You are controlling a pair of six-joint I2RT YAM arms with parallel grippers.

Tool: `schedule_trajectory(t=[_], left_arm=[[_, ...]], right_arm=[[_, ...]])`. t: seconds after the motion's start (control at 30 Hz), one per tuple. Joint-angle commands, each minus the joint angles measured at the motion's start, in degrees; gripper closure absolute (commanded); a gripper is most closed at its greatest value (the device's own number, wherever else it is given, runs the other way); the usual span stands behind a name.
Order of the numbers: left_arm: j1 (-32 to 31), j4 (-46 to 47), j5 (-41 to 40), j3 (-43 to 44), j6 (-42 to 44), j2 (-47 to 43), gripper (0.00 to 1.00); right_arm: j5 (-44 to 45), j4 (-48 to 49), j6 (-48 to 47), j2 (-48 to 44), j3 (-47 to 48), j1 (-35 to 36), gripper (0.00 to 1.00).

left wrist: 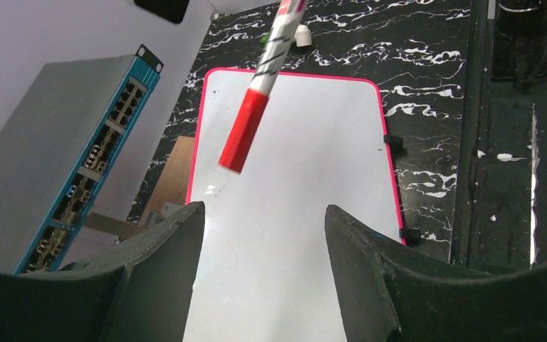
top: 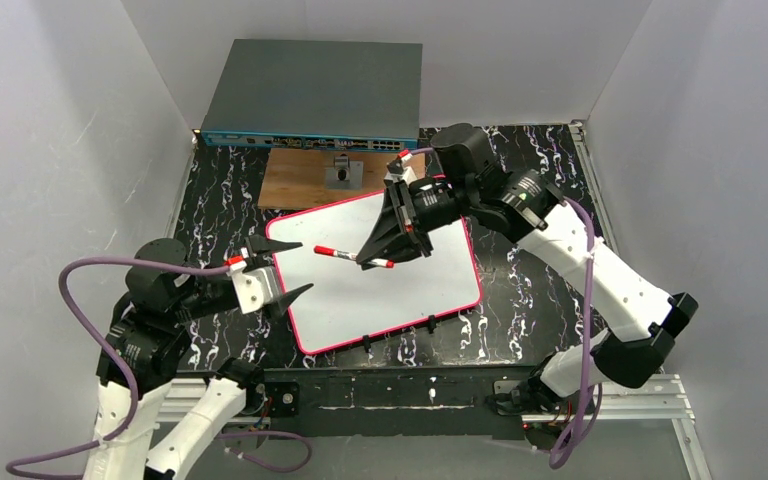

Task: Write a sentence on the whiteboard
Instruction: Pass from the right arm to the left

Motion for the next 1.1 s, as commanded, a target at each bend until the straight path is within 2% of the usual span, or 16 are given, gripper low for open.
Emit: schedule_trajectory(t=[0.0,0.23,0.43,0.7,0.8,0.87,0.9,0.93,1.07], left_arm=[[-2.11,1.06,-0.74,0.59,4.06,1.01,0.39],[-5.09,1.29,-1.04,0.76,5.7,2.18,0.44],[-6.79,1.49,-4.5,1.23,7.57,3.15,0.48],[-7.56,2.39,-6.01,0.15,8.34,3.62,0.62],[-7.7,2.63,-5.84,-0.02,8.25,4.0,0.73],[-7.79,2.63,-6.31,-0.24,8.8,4.01,0.87],[-7.8,2.64,-6.57,-0.3,9.07,3.92,0.97],[-7.88,2.67,-6.83,-0.3,9.31,3.83,1.0],[-8.21,2.06,-7.55,-0.17,10.34,3.76,1.0]], right_arm=[[-0.24,6.62,6.95,1.96,2.53,1.3,0.99],[0.24,6.96,8.92,5.56,5.19,2.64,0.99],[0.4,7.03,9.43,6.44,5.83,3.56,0.99],[0.59,7.53,9.78,5.93,4.54,4.44,0.99],[0.71,7.73,9.89,5.94,4.67,4.65,0.99],[0.66,7.65,9.94,5.94,4.93,4.65,0.99],[0.71,7.63,9.91,5.82,4.89,4.67,0.99],[0.71,7.56,9.94,5.73,4.87,4.66,0.99],[1.06,7.83,10.05,5.03,4.46,4.64,0.99]])
